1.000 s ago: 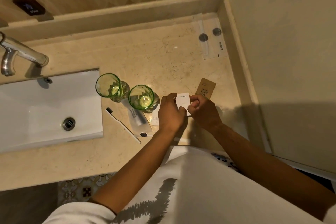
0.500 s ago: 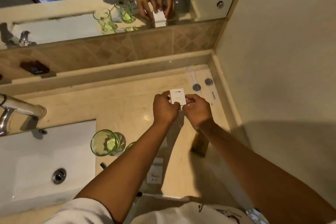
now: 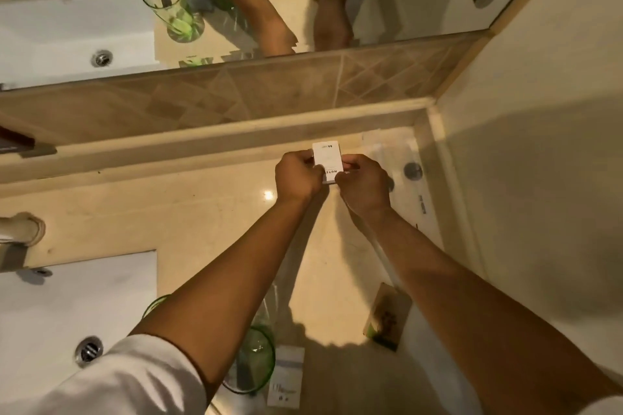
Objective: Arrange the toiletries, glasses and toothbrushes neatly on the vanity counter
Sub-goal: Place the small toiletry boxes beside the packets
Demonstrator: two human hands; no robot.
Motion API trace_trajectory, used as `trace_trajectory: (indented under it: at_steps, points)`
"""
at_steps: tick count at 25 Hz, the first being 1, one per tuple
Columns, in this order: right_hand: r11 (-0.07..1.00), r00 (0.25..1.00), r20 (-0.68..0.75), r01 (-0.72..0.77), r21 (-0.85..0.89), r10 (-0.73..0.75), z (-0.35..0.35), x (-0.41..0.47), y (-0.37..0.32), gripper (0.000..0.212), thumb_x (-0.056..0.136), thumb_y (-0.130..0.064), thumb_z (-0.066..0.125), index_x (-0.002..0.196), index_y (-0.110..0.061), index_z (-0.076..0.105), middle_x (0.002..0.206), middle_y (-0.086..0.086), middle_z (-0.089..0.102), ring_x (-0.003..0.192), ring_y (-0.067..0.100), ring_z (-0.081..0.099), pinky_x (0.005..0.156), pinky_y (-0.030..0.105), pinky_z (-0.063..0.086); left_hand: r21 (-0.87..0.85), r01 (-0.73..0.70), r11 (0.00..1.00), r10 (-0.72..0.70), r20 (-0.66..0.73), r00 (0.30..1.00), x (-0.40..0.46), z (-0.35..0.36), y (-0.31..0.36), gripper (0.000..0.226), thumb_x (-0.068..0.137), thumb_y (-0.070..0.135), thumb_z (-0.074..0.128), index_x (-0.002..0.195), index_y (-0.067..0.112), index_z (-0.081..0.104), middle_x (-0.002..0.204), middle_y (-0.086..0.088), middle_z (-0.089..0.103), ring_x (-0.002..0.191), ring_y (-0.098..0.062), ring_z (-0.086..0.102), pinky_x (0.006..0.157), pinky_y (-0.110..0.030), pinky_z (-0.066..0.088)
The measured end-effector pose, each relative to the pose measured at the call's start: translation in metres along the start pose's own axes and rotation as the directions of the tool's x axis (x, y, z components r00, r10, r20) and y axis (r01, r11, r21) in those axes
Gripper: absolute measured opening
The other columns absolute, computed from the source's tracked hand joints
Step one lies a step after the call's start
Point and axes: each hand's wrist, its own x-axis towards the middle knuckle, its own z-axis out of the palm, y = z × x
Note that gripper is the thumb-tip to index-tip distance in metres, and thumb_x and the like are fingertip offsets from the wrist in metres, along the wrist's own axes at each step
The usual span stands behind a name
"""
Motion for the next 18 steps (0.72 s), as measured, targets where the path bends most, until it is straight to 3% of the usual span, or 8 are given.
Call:
trace_trajectory:
  at_steps: [2, 3, 12, 16, 18]
  points:
    - [0.999, 1.000, 0.006, -0.026, 0.048, 0.026, 0.009, 0.010, 0.002, 0.032, 0.079, -0.001, 0.066, 0.109, -0.011, 0.072, 0.112, 0.007, 0.074, 0.103, 0.021, 0.070, 0.085, 0.031, 0.059, -0.013, -0.005, 1.000, 0.005, -0.002, 1.000, 0.014, 0.002, -0.002, 0.042, 0.079, -0.001, 0.060, 0.113, 0.016, 0.079, 0.109, -0.008, 0.079, 0.102, -0.024, 0.073, 0.091, -0.036, 0.059]
    - [0.998, 1.000, 0.001, -0.026, 0.064, 0.026, 0.012, 0.014, 0.004, 0.033, 0.078, -0.001, 0.066, 0.110, -0.012, 0.071, 0.112, 0.006, 0.074, 0.103, 0.021, 0.070, 0.086, 0.037, 0.060, -0.024, -0.007, 1.000, 0.007, -0.005, 1.000, 0.019, 0.003, -0.004, 0.041, 0.079, -0.001, 0.060, 0.112, 0.015, 0.079, 0.109, -0.007, 0.079, 0.102, -0.023, 0.074, 0.091, -0.037, 0.059]
    - [1.000, 1.000, -0.008, -0.016, 0.022, 0.017, 0.016, 0.018, 0.010, 0.038, 0.087, -0.003, 0.064, 0.120, -0.021, 0.069, 0.123, 0.001, 0.068, 0.111, 0.020, 0.066, 0.089, 0.035, 0.060, -0.026, -0.047, 0.999, 0.046, -0.033, 0.998, 0.029, 0.011, -0.008, 0.037, 0.082, -0.002, 0.063, 0.112, 0.013, 0.079, 0.110, -0.009, 0.079, 0.102, -0.024, 0.073, 0.090, -0.033, 0.058]
    - [1.000, 1.000, -0.001, -0.004, 0.003, 0.004, 0.016, 0.018, 0.009, 0.039, 0.090, -0.003, 0.064, 0.124, -0.020, 0.068, 0.126, 0.003, 0.067, 0.112, 0.021, 0.066, 0.091, 0.033, 0.059, 0.007, -0.084, 0.996, 0.085, -0.055, 0.995, 0.026, 0.012, -0.007, 0.038, 0.081, -0.002, 0.062, 0.110, 0.015, 0.080, 0.107, -0.007, 0.080, 0.098, -0.021, 0.073, 0.070, -0.014, 0.048]
    - [1.000, 1.000, 0.000, 0.003, -0.022, -0.003, 0.016, 0.018, 0.009, 0.038, 0.091, -0.005, 0.065, 0.126, -0.020, 0.067, 0.127, 0.003, 0.066, 0.112, 0.021, 0.066, 0.092, 0.028, 0.058, -0.004, -0.083, 0.997, 0.083, -0.052, 0.995, 0.026, 0.012, -0.007, 0.038, 0.081, -0.003, 0.062, 0.111, 0.014, 0.079, 0.109, -0.007, 0.079, 0.098, -0.020, 0.073, 0.070, -0.013, 0.047]
